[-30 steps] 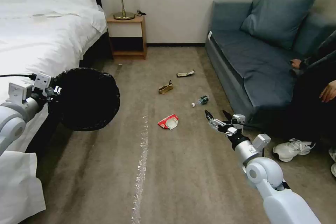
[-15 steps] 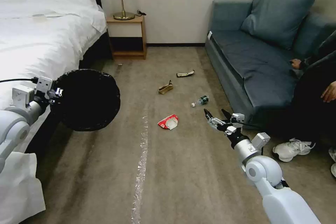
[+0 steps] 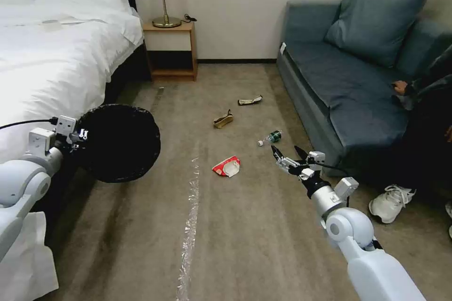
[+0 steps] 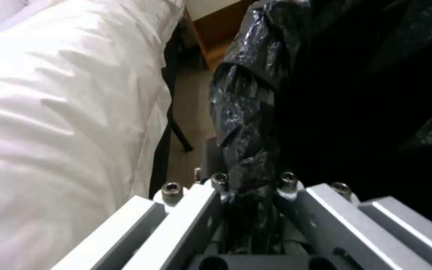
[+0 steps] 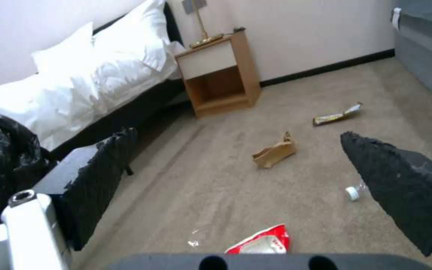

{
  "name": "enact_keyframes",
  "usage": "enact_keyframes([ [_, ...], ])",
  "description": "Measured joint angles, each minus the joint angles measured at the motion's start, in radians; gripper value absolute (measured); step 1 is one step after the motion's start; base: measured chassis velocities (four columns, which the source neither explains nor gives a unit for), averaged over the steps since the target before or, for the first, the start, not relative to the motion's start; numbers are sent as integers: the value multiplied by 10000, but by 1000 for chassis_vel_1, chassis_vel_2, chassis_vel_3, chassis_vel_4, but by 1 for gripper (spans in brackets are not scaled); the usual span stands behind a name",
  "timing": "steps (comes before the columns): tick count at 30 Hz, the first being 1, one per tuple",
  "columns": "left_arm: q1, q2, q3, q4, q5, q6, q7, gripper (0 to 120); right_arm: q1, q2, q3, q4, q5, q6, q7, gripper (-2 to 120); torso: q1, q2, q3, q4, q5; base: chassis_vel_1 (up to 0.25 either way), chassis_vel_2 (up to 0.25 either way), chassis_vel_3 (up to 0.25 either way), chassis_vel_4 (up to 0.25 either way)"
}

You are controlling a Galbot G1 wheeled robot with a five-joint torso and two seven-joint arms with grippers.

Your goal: Pick up the trash bin, then pick up the garbage on the floor and place it into the trash bin.

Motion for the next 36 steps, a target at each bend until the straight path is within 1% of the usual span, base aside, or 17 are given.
enact_keyframes([
  [4,-76,-52,68,95,20,-27,0,1,19,-17,-2,-43,-1,15,-21,100,0,0,0,0,0,0,0,0,0],
  [10,-301,-316,385,318,177,-78,-1,1,82,-107,1,-150,62,44,-109,100,0,0,0,0,0,0,0,0,0],
  [16,-409,-420,526,413,267,-109,-5,1,128,-151,-1,-218,120,63,-162,100,-1,0,0,-1,0,-8,9,7,-6],
  [36,-488,-436,532,644,284,-271,31,1,339,-43,-250,-494,123,113,-205,100,0,0,0,0,0,-59,64,68,-64],
])
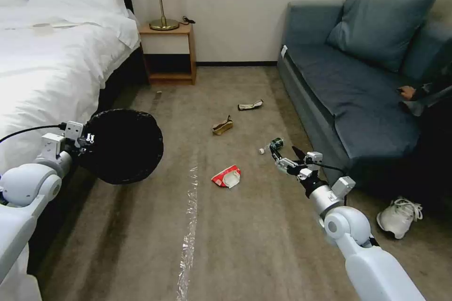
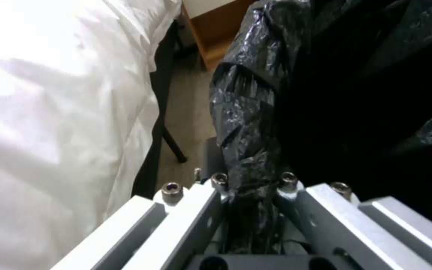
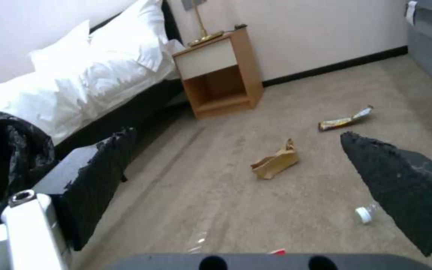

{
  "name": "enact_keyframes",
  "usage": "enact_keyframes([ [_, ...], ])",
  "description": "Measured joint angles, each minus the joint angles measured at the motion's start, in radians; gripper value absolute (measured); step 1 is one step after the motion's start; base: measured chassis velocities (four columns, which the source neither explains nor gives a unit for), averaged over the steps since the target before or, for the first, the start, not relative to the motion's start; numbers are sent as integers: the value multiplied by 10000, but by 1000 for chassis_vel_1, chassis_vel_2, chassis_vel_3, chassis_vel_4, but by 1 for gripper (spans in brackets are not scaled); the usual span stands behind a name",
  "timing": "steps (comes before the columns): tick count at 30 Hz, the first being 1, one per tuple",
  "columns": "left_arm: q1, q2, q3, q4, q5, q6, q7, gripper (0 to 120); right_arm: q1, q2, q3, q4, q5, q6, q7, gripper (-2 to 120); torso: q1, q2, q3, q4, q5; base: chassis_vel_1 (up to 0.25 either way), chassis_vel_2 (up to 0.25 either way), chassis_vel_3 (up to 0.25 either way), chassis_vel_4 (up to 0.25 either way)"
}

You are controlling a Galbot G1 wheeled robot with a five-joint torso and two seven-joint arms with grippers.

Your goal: Pick up the trash bin, then pick up the garbage on the floor and place it into the trash bin.

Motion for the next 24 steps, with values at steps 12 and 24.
enact_keyframes([
  [12,-327,-8,223,249,1,-81,52,1,175,81,-123,-236,18,55,-75,100,0,0,0,0,-1,-79,86,84,-82],
  [24,-533,-52,382,390,1,-210,156,1,209,162,-144,-349,-6,71,-103,100,0,0,1,0,0,-103,100,102,-103],
])
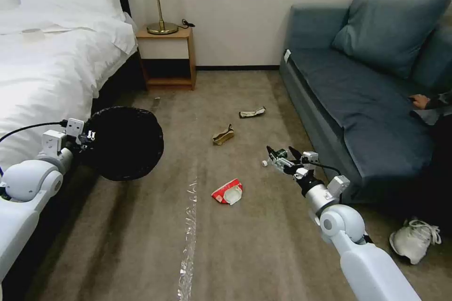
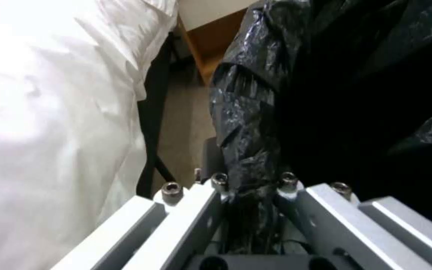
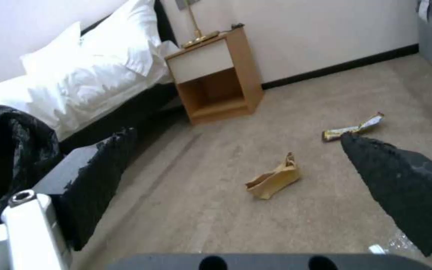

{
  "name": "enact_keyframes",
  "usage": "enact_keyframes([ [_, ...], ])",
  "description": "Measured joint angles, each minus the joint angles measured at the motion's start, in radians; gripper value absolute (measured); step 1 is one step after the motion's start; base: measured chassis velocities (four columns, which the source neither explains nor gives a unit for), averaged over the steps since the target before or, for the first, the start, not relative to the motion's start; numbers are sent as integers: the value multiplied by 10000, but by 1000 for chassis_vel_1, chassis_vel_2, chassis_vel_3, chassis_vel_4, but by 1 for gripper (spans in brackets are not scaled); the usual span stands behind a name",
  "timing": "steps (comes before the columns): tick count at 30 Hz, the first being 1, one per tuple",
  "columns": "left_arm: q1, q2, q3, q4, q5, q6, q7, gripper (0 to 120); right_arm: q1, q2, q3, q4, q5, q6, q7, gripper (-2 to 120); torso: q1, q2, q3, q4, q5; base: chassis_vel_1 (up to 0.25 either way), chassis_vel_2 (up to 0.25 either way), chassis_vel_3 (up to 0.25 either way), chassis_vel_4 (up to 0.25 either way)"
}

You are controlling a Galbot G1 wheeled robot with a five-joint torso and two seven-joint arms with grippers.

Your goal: Pick up the trash bin, then pick up the garbage on the floor and place it into the trash bin.

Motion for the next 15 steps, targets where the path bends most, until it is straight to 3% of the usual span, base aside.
enact_keyframes([
  [15,157,-2,-151,13,12,-79,37,1,-41,213,-50,-66,-155,19,-26,100,1,0,0,-2,-1,-97,91,101,-95],
])
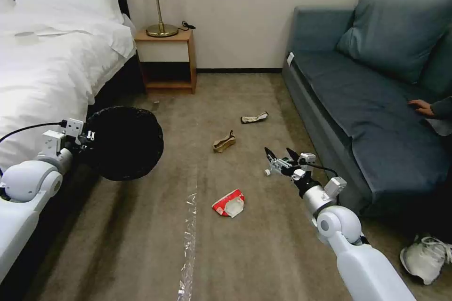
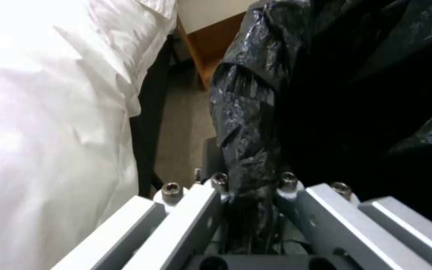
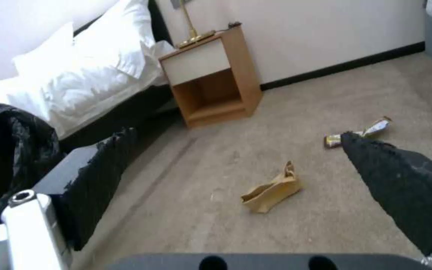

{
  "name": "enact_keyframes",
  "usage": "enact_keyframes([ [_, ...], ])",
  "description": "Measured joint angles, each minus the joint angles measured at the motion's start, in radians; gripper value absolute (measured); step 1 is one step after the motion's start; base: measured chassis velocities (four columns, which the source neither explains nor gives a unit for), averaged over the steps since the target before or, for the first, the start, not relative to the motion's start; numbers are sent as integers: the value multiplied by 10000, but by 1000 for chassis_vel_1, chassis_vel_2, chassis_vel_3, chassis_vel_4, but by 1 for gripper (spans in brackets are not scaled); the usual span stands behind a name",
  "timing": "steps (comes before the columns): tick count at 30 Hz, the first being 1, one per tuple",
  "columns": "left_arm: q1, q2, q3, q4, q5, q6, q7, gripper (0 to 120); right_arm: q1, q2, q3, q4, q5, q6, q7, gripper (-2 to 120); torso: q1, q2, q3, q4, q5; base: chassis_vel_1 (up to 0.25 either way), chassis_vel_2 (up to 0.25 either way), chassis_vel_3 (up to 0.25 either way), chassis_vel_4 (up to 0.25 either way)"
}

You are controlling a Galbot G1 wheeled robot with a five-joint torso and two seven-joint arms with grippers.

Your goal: Pick up the trash bin, then pick up the garbage on the floor and place it into the trash bin.

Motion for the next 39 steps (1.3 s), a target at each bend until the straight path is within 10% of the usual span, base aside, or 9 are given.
enact_keyframes([
  [39,473,74,-462,-273,-27,-5,-30,1,-140,51,-160,30,-258,1,16,100,-1,0,0,3,2,-79,87,86,-79],
])
